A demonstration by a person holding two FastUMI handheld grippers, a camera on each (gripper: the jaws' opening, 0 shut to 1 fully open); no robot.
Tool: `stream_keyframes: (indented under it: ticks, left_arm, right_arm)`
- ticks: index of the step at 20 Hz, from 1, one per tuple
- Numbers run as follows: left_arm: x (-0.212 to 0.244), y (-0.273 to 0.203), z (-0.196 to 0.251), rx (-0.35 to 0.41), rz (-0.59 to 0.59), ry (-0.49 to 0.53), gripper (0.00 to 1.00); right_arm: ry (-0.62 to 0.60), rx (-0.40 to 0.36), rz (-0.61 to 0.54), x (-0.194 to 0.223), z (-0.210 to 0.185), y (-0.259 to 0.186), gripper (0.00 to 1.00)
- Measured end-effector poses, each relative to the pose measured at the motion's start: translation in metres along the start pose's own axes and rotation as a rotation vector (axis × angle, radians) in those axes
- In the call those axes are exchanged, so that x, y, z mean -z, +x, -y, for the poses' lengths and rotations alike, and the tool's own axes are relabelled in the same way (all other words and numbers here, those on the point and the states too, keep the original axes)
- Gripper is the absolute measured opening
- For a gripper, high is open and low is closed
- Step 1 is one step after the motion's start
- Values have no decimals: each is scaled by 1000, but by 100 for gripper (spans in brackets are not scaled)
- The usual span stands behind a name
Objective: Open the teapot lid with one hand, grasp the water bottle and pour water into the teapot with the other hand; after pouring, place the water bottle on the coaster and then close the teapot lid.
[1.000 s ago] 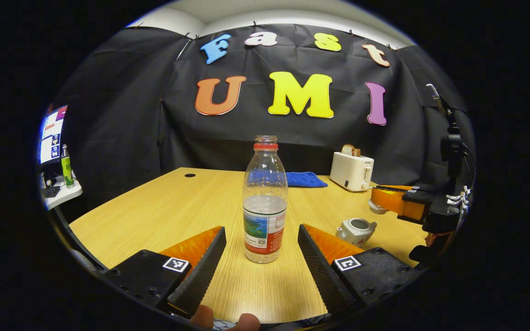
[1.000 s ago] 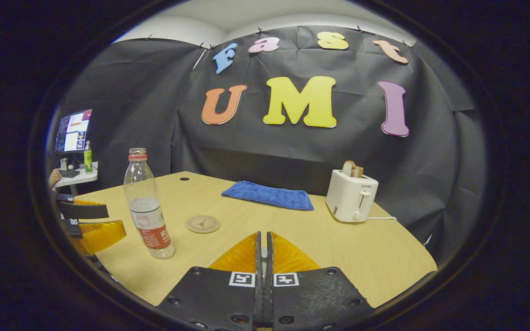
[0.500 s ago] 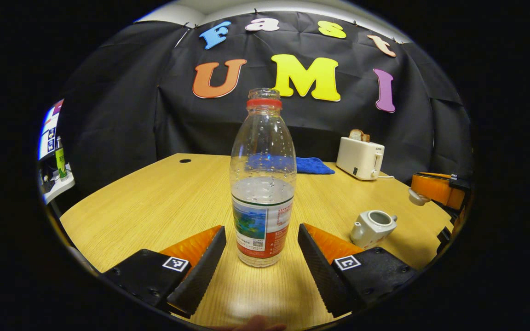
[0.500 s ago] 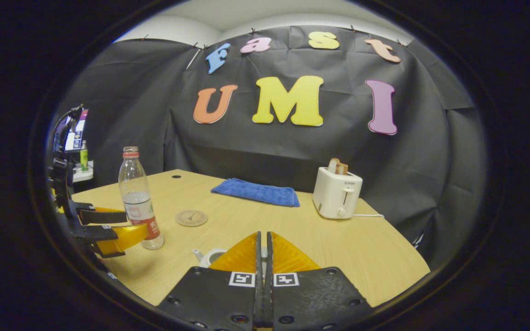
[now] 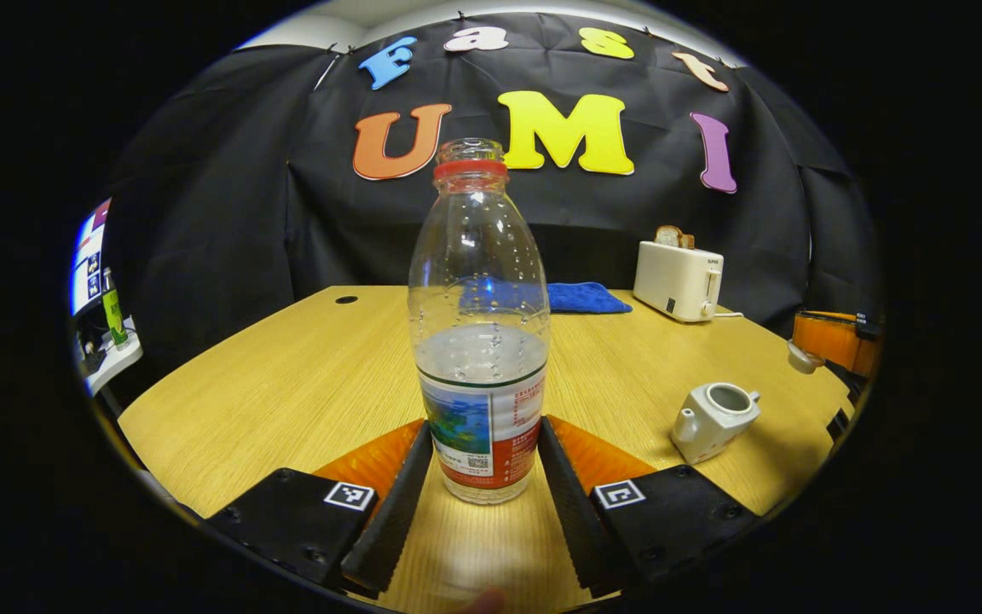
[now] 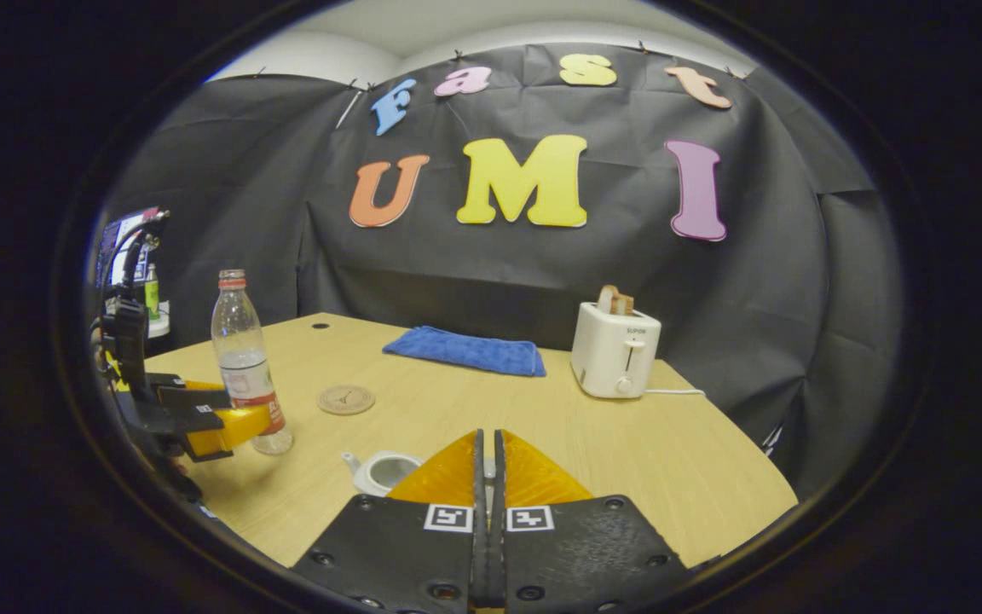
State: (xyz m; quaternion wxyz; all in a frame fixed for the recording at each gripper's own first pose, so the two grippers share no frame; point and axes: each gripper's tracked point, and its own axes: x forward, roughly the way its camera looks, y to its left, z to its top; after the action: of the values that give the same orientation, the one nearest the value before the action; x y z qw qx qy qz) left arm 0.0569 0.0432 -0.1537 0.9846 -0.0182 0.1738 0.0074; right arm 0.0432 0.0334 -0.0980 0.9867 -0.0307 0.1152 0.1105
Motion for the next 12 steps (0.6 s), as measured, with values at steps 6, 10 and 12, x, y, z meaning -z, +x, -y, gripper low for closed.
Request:
stream_keyframes:
  ticks: [6, 10, 12]
  left_arm:
    - [-20, -8, -17, -62, 19, 218, 76]
    - [-42, -12, -48, -176, 59, 472, 74]
    - [-53, -15, -63, -249, 71, 636, 74]
  right_arm:
    - [13, -4, 15, -4, 9, -7, 0]
    - [22, 1, 14, -3, 22, -13, 0]
    - [23, 6, 18, -3, 28, -16, 0]
